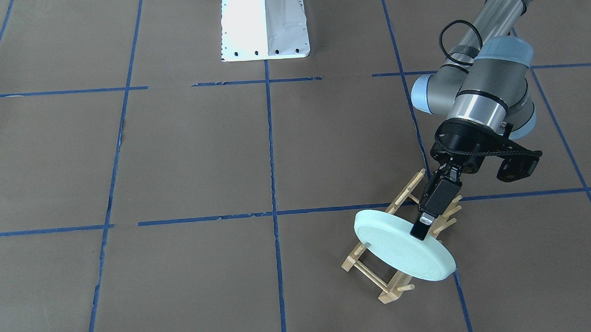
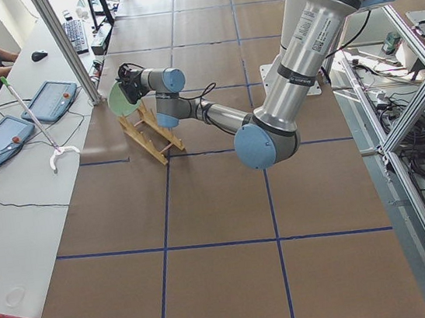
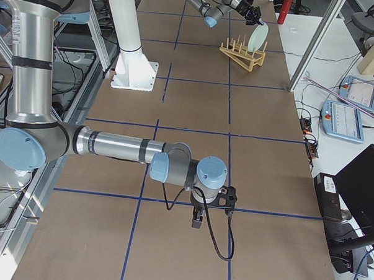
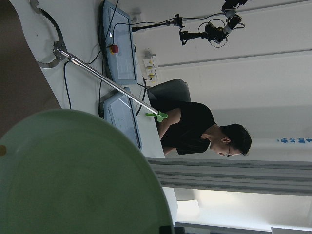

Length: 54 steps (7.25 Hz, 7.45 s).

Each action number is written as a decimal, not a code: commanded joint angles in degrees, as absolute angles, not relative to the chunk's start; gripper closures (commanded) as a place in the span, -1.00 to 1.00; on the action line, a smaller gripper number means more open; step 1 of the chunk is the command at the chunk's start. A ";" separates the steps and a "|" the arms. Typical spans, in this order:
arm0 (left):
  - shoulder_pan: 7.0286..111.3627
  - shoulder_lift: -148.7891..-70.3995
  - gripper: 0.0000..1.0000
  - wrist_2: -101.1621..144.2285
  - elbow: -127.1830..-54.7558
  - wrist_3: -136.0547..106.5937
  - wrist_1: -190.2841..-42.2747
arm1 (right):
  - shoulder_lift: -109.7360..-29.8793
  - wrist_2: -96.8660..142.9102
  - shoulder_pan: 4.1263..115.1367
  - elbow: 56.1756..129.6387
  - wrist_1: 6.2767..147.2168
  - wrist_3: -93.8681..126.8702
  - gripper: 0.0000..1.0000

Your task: Place plate on rack

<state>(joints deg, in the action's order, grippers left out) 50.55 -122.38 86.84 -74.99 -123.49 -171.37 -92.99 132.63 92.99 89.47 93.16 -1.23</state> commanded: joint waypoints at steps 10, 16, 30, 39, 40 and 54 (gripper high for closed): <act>49.74 -122.44 -1.00 88.75 -74.08 -110.60 -170.60 | -92.99 132.63 92.99 89.47 93.16 -1.23 -1.00; 57.89 -111.99 -1.00 109.11 -93.22 -79.06 -150.41 | -92.99 132.63 92.99 89.47 93.16 -1.23 -1.00; 88.82 -91.25 -1.00 128.14 -94.50 1.05 -97.12 | -92.99 132.63 92.99 89.39 93.16 -1.23 -1.00; 91.23 -86.66 -1.00 134.63 -96.42 6.50 -84.03 | -92.99 132.63 92.99 89.47 93.16 -1.23 -1.00; 91.23 -86.66 -1.00 134.82 -96.50 6.50 -84.02 | -92.99 132.63 92.99 89.47 93.16 -1.32 -1.00; 91.14 -87.19 -1.00 134.91 -96.50 6.68 -84.55 | -92.99 132.63 92.99 89.47 93.16 -1.23 -1.00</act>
